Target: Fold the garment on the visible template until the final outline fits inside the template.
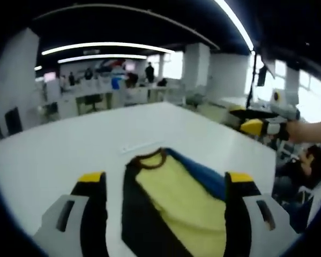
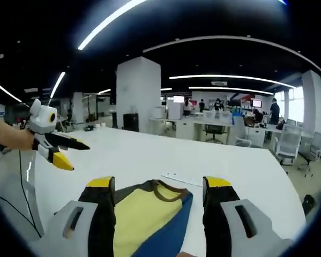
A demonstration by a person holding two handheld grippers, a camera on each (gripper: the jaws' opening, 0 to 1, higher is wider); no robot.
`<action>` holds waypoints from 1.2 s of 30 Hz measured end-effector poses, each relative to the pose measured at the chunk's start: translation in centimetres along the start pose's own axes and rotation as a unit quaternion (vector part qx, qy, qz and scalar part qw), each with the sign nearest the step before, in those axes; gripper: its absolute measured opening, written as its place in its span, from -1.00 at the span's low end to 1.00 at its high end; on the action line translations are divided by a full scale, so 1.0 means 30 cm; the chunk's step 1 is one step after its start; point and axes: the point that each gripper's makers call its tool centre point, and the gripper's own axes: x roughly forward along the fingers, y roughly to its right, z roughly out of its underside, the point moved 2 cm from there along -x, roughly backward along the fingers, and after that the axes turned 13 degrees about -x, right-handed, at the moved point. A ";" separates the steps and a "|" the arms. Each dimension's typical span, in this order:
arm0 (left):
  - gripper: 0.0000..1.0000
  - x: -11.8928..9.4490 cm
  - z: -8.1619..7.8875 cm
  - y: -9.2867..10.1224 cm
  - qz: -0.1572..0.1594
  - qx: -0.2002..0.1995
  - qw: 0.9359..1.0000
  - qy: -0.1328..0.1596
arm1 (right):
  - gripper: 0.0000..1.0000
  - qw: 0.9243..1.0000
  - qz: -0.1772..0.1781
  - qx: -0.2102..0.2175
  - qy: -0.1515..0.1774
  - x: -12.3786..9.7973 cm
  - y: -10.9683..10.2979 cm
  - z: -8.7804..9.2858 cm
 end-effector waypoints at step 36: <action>0.68 -0.135 0.409 -0.004 -0.042 -0.061 0.995 -0.072 | 0.28 0.997 -0.041 0.048 -0.049 -0.128 -0.207 0.217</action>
